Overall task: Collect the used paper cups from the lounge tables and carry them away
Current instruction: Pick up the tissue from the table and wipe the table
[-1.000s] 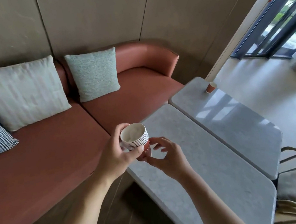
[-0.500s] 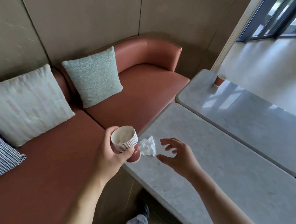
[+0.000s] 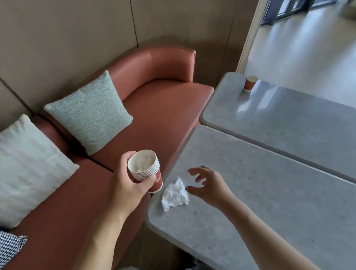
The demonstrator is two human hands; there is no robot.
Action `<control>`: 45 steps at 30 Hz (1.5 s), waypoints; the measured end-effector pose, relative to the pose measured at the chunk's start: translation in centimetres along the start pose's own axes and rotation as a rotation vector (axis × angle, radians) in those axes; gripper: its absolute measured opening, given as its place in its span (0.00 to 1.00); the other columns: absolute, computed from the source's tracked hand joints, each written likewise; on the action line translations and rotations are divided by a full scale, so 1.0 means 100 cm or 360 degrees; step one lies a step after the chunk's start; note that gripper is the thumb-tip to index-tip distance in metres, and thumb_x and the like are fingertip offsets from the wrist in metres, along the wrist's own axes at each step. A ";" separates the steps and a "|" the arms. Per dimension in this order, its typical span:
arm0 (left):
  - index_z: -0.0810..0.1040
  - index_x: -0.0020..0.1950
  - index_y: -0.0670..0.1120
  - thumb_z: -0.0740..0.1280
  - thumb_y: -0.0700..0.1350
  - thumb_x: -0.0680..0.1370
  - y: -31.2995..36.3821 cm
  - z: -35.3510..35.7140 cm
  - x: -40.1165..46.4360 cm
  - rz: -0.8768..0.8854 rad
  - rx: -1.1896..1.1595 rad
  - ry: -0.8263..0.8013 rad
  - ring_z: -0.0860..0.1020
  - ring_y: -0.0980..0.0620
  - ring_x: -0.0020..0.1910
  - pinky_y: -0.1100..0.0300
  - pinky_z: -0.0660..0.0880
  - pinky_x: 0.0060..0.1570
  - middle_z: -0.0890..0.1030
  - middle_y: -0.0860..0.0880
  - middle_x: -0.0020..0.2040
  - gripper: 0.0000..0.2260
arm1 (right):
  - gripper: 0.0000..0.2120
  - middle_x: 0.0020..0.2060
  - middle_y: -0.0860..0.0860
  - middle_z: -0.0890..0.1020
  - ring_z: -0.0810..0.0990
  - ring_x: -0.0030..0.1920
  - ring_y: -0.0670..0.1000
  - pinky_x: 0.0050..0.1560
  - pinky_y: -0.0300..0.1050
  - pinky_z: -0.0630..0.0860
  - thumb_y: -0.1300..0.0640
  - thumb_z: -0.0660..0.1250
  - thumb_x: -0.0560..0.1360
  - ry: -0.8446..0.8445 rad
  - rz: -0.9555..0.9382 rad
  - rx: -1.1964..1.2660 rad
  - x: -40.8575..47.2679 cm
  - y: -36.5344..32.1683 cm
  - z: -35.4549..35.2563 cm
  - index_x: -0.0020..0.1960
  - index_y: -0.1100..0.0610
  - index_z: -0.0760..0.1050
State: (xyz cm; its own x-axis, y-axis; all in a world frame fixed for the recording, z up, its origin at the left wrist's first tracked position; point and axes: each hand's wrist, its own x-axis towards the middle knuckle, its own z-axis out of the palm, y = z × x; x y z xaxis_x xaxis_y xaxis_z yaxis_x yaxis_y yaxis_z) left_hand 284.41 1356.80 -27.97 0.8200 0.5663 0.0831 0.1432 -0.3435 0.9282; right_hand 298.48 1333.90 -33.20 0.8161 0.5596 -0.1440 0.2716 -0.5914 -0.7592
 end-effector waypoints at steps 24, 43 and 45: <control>0.73 0.67 0.54 0.84 0.42 0.69 -0.116 -0.027 0.074 -0.0130 0.0019 -0.0623 0.78 0.49 0.61 0.46 0.79 0.62 0.78 0.52 0.62 0.31 | 0.47 0.73 0.47 0.68 0.72 0.70 0.50 0.67 0.41 0.71 0.44 0.83 0.68 0.0050 0.0700 -0.0224 0.030 0.009 0.116 0.80 0.50 0.66; 0.73 0.71 0.53 0.83 0.44 0.69 -0.149 -0.032 0.018 -0.0397 0.0514 -0.0537 0.76 0.53 0.64 0.52 0.76 0.64 0.77 0.55 0.65 0.34 | 0.28 0.78 0.57 0.67 0.65 0.76 0.64 0.74 0.61 0.71 0.51 0.74 0.78 -0.0181 0.0377 -0.0610 0.057 0.050 0.199 0.76 0.49 0.71; 0.73 0.71 0.52 0.83 0.44 0.69 -0.149 -0.031 0.013 -0.0408 0.0532 -0.0525 0.76 0.53 0.64 0.53 0.75 0.65 0.77 0.55 0.65 0.34 | 0.24 0.76 0.56 0.69 0.66 0.74 0.62 0.73 0.59 0.73 0.54 0.71 0.81 -0.0196 0.0315 -0.0625 0.053 0.053 0.197 0.76 0.51 0.73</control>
State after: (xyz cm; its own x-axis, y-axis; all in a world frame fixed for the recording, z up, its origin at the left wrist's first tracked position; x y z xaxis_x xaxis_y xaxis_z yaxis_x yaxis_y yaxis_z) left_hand 281.65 1365.02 -40.58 0.8584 0.4165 -0.2996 0.4865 -0.4754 0.7331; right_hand 294.21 1345.21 -50.47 0.8114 0.4646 -0.3546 0.3087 -0.8559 -0.4150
